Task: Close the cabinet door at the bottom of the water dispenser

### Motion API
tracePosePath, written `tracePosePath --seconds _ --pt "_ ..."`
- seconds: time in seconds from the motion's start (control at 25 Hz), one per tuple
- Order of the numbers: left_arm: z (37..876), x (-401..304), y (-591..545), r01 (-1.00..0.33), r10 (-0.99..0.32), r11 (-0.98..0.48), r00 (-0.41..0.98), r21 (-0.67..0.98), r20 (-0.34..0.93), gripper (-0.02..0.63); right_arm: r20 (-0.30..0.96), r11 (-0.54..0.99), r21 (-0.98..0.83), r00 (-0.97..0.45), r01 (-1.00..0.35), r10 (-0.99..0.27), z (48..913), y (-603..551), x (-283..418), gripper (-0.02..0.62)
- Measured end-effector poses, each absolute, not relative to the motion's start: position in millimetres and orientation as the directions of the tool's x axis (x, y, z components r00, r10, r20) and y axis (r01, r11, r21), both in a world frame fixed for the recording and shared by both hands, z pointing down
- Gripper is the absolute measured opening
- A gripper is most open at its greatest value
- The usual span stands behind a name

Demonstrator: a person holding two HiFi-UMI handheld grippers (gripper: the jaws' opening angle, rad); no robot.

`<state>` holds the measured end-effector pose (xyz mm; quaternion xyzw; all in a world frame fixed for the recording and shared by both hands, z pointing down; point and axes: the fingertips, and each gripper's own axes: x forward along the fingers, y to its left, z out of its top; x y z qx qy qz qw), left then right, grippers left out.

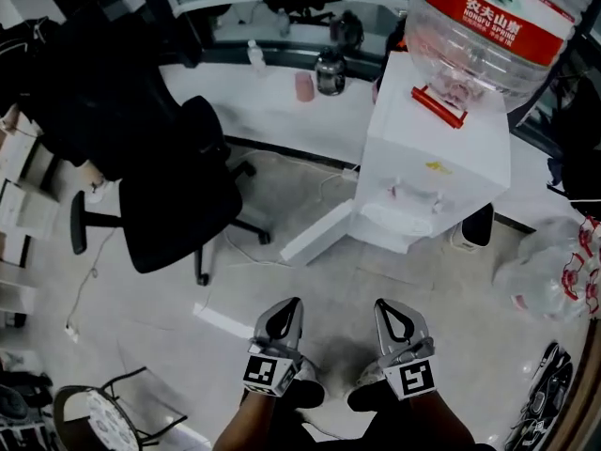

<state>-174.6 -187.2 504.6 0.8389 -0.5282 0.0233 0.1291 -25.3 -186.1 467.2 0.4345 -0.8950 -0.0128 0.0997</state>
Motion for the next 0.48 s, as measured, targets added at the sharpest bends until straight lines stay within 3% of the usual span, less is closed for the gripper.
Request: tracePosePath --seconds 0.24,0.48 --pt "613 -165 -210 -0.891 -0.878 -0.416 0.446 0.181 0.173 0.018 0.144 0.607 0.140 -0.590 -0.782 -0.794 567 -210 -20 0.003" --pt "697 -161 -240 -0.885 -0.882 -0.446 0.460 0.133 0.101 0.018 0.044 0.592 0.160 -0.594 -0.789 -0.803 636 -237 -30 0.003"
